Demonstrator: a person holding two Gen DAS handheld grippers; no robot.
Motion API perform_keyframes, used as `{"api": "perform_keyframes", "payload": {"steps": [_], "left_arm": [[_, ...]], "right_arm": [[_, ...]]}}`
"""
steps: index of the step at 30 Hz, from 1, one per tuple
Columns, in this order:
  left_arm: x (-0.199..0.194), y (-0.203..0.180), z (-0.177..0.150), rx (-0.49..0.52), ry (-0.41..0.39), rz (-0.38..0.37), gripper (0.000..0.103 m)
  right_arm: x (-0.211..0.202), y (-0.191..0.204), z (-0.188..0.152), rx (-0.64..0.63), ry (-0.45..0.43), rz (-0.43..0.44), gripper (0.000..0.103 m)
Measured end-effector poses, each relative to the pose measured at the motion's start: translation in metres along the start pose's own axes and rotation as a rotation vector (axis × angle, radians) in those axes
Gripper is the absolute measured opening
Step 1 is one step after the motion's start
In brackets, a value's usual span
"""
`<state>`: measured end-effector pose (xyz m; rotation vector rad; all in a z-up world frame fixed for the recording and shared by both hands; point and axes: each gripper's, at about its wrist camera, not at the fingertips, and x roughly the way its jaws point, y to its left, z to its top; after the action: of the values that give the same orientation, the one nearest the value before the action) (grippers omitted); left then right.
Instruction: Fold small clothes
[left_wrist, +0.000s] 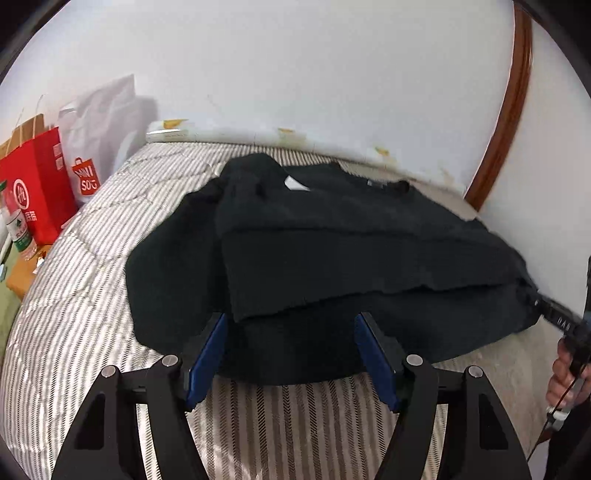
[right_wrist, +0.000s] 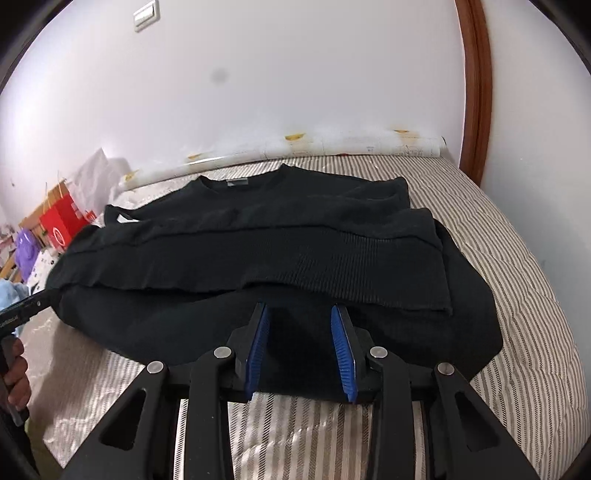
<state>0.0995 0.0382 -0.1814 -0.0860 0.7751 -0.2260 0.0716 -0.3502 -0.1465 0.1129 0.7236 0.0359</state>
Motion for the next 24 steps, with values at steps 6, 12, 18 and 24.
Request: {"api": "perform_keyframes", "payload": {"steps": [6,12,18,24], "left_arm": [[0.02,-0.021,0.004,0.108,0.011,0.103,0.073],[0.026,-0.017,0.018,0.067,0.011,0.083,0.075],[0.023,-0.014,0.044,0.046,-0.026,0.059,0.074],[0.029,-0.012,0.079,0.028,-0.054,0.041,0.074]], "right_arm": [[0.021,0.002,0.002,-0.003,0.035,-0.053,0.035],[0.029,-0.002,0.01,0.04,0.029,-0.042,0.035],[0.029,-0.005,0.031,0.07,0.024,-0.022,0.033],[0.035,-0.01,0.064,0.076,0.005,-0.011,0.031]]}}
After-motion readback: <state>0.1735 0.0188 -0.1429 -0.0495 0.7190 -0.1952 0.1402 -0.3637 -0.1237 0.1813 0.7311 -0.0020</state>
